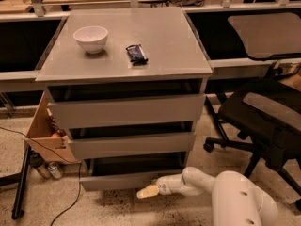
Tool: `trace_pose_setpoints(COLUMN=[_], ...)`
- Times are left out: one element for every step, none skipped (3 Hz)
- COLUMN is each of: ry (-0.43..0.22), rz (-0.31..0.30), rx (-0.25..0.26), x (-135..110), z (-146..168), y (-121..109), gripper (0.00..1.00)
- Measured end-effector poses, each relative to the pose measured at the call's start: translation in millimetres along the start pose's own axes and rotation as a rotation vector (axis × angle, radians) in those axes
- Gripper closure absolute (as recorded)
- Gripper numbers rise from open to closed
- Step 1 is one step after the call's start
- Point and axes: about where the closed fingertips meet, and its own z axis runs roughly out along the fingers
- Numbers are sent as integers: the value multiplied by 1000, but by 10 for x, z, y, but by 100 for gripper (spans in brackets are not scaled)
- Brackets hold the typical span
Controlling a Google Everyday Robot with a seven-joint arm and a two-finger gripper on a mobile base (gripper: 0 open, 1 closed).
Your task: Close bottom drawer
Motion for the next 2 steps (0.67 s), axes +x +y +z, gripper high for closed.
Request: trace_pose_setpoints(ry=[-39,-79], rz=[-12,-10], rx=[20,47], x=[-160,-293], z=[91,190], y=[-9,-32], gripper=[0,0])
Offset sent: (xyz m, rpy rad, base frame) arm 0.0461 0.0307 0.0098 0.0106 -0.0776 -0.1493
